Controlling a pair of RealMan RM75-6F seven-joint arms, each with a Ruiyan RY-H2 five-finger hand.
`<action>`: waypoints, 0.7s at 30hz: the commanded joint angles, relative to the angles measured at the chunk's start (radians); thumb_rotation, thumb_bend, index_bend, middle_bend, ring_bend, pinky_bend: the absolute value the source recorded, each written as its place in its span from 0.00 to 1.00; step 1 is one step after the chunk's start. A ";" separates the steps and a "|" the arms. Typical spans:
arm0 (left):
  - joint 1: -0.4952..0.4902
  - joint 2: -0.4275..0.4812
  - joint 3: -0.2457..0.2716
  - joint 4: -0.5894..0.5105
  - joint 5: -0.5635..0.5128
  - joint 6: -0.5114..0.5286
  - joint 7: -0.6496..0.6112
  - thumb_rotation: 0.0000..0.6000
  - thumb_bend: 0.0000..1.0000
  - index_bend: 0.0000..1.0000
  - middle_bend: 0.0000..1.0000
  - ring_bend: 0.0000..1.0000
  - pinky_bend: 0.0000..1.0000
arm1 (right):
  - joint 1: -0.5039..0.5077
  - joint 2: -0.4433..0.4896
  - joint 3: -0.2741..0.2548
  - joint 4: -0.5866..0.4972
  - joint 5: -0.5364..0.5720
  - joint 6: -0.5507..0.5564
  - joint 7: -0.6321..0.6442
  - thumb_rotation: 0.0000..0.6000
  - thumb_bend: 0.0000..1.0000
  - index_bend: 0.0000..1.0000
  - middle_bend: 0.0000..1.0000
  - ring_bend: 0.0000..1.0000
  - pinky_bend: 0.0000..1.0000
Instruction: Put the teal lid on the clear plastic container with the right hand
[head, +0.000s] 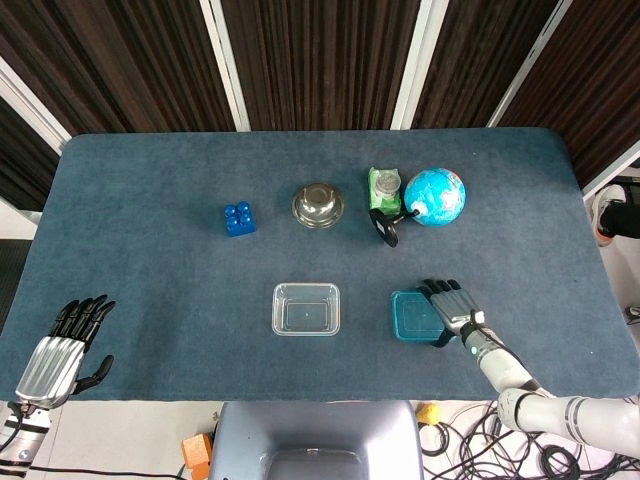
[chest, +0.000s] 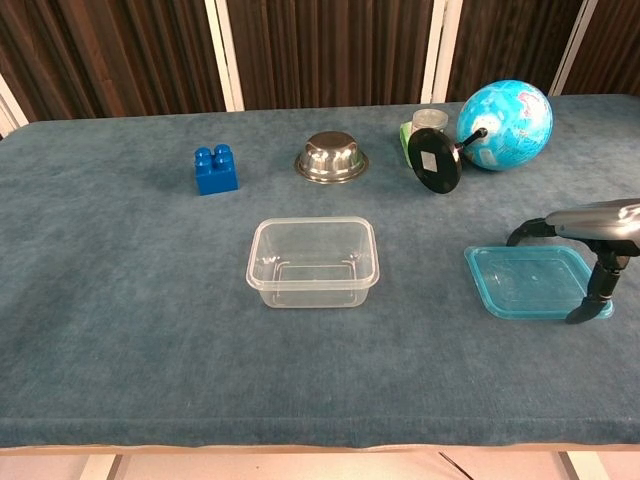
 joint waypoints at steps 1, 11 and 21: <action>0.001 0.000 -0.001 0.001 0.000 0.002 -0.002 1.00 0.38 0.00 0.03 0.00 0.03 | -0.002 -0.006 0.000 0.005 -0.009 0.008 0.007 1.00 0.05 0.40 0.00 0.00 0.00; 0.003 0.003 -0.001 0.002 0.003 0.010 -0.014 1.00 0.38 0.00 0.03 0.00 0.03 | -0.033 0.005 0.018 -0.019 -0.101 0.075 0.063 1.00 0.06 0.58 0.18 0.01 0.02; 0.004 0.003 -0.001 0.003 0.008 0.013 -0.016 1.00 0.38 0.00 0.03 0.00 0.03 | -0.095 0.038 0.061 -0.056 -0.261 0.160 0.190 1.00 0.06 0.73 0.39 0.22 0.18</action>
